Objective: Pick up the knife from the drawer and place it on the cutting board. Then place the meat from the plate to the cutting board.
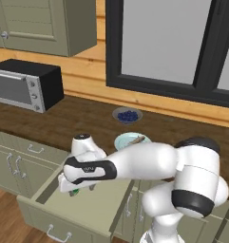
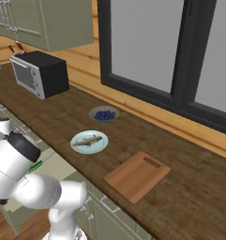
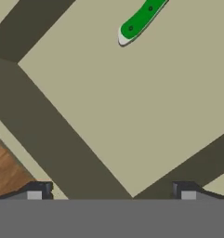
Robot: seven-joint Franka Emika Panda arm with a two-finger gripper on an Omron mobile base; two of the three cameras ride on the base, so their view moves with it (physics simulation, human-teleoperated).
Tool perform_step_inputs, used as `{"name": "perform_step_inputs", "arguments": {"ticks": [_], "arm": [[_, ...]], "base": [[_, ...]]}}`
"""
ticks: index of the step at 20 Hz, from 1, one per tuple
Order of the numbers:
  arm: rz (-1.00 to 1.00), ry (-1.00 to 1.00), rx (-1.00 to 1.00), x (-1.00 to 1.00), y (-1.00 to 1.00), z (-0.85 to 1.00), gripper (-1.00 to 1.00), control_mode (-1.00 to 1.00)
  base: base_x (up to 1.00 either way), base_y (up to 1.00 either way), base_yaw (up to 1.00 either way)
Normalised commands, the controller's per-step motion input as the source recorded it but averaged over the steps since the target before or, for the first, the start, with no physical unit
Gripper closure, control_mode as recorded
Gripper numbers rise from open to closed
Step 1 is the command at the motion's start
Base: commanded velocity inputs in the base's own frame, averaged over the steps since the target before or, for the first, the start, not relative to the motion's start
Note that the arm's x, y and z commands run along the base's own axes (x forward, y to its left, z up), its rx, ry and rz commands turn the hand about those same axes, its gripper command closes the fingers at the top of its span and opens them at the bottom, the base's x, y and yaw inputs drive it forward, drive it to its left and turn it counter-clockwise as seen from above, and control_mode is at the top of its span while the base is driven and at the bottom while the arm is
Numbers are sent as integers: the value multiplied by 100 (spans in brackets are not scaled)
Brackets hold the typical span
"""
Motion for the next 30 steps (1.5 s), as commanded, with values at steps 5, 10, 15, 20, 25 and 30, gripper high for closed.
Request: {"name": "perform_step_inputs", "arguments": {"ticks": [5,10,15,20,25,30], "arm": [[-5,0,0,54,-6,-6,-100,-100],[-1,-1,0,33,-4,-19,-100,-100],[-1,-5,0,19,0,-21,-100,-100],[-4,-10,0,10,0,-12,-100,-100],[-6,-1,0,19,0,-17,-100,-100],[-6,0,0,39,0,-21,-100,-100]], "base": [[0,0,0],[0,0,0],[0,0,0],[0,0,0],[0,0,0],[0,0,0]]}}
